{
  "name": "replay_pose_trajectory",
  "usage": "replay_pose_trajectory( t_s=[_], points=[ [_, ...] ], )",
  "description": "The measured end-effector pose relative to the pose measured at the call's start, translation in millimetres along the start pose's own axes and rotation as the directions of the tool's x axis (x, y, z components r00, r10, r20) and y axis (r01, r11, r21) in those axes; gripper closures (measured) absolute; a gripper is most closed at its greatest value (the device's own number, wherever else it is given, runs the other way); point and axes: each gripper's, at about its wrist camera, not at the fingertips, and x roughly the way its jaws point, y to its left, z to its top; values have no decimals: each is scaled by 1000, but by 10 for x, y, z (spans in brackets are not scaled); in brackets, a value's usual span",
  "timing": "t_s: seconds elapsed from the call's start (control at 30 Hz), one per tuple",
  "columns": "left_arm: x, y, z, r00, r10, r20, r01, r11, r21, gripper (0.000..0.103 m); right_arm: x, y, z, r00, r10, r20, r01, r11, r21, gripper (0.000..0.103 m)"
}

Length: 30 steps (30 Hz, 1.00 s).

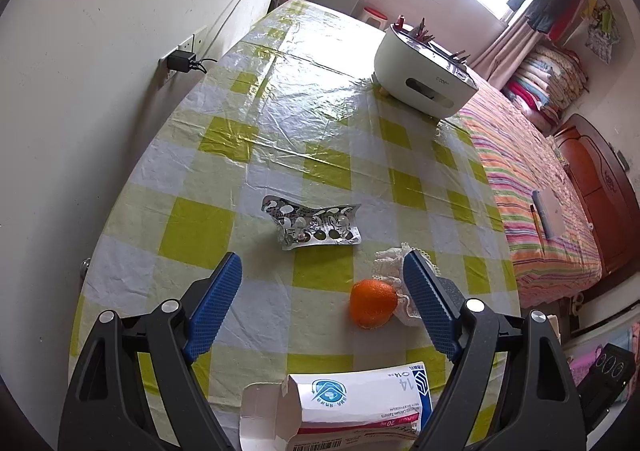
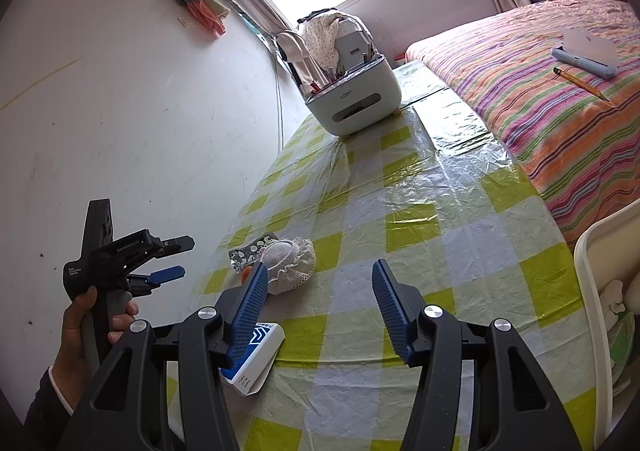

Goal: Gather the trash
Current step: 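Grasp the silver blister pack with the left tool while the right tool approaches the lace cap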

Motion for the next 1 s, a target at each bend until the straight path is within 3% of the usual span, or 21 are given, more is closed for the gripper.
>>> replay_pose_trajectory(
  t_s=[0.17, 0.5, 0.73, 0.8, 0.87, 1.0],
  points=[
    [282, 44, 96, 997, -35, -65, 32, 999, -37, 23, -2, 47, -44, 1000, 5, -1, -5, 1000, -8, 50],
    [636, 249, 289, 992, -27, -121, 13, 993, -115, 24, -97, 117, -55, 999, 46, 22, -45, 999, -18, 50],
    [849, 211, 323, 986, -1, -168, -15, 996, -90, 30, -61, 155, -39, 999, 53, 9, -53, 998, -23, 50],
    [896, 180, 322, 984, -6, -179, -8, 997, -77, 36, -47, 178, -37, 999, 50, 8, -50, 998, -30, 50],
    [954, 162, 314, 979, -16, -204, 2, 997, -73, 53, -40, 201, -43, 999, 52, 6, -52, 998, -35, 50],
    [973, 161, 331, 980, -14, -199, 2, 998, -61, 55, -18, 243, -63, 999, 53, 2, -52, 997, -49, 50]
  ],
)
